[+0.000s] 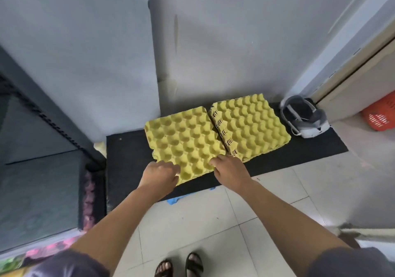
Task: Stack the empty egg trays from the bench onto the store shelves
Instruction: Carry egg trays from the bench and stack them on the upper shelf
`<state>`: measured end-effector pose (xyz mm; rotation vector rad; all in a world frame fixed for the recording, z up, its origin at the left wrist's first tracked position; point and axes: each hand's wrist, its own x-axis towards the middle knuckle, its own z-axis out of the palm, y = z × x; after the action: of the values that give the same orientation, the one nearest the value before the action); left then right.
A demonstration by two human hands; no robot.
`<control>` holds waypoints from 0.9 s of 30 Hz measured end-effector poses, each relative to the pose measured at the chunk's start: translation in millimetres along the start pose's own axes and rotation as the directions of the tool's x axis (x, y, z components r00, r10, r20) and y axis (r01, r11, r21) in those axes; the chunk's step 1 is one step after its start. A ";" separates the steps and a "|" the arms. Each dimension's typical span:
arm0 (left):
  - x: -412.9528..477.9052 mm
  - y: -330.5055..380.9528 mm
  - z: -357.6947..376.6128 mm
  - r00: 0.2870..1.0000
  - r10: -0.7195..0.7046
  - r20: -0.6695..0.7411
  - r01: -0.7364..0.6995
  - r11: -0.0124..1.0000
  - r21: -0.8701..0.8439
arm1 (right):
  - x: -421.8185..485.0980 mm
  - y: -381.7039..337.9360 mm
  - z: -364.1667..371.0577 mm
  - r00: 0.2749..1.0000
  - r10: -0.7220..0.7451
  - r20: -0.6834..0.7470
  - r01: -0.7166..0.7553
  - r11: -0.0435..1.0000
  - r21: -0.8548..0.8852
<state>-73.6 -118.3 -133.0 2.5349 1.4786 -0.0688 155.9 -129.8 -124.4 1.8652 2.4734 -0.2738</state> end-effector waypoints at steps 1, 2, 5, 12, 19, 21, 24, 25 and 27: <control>1.6 0.0 15.1 1.000 0.015 0.009 -0.016 0.999 0.044 | 3.6 0.6 13.9 1.000 -0.025 0.007 0.025 1.000 -0.015; 4.2 -1.6 32.2 1.000 0.023 0.013 -0.024 0.996 0.090 | 7.8 1.6 28.1 0.999 -0.046 0.010 0.047 0.998 -0.033; 13.1 -4.0 74.8 0.999 0.015 -0.041 -0.009 0.988 0.154 | 22.7 4.4 68.4 0.996 -0.085 0.024 0.088 0.990 -0.112; 33.8 -11.9 157.3 0.998 0.031 -0.049 -0.017 0.961 0.274 | 42.4 19.2 160.7 0.993 -0.118 0.024 0.120 0.948 -0.294; 37.4 -15.9 170.1 0.991 0.009 -0.130 0.041 0.928 0.372 | 56.9 20.4 169.2 0.971 -0.218 -0.099 0.169 0.916 -0.365; 38.0 -16.7 162.8 0.992 -0.019 -0.126 0.064 0.929 0.365 | 57.3 20.5 160.9 0.959 -0.252 -0.132 0.197 0.923 -0.330; 37.9 -19.5 152.7 0.986 -0.012 -0.164 0.073 0.926 0.370 | 58.6 20.4 148.1 0.940 -0.293 -0.176 0.233 0.925 -0.300; 37.1 -19.0 147.2 0.985 -0.009 -0.174 0.072 0.930 0.360 | 58.1 20.3 143.5 0.934 -0.303 -0.190 0.241 0.926 -0.290; 37.0 -18.0 135.1 0.979 0.005 -0.202 0.064 0.940 0.334 | 56.2 21.4 135.2 0.926 -0.303 -0.227 0.243 0.935 -0.257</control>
<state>-62.3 -105.1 -273.1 2.8642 1.7109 -0.0809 149.8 -92.2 -267.5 1.5523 2.7987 0.2612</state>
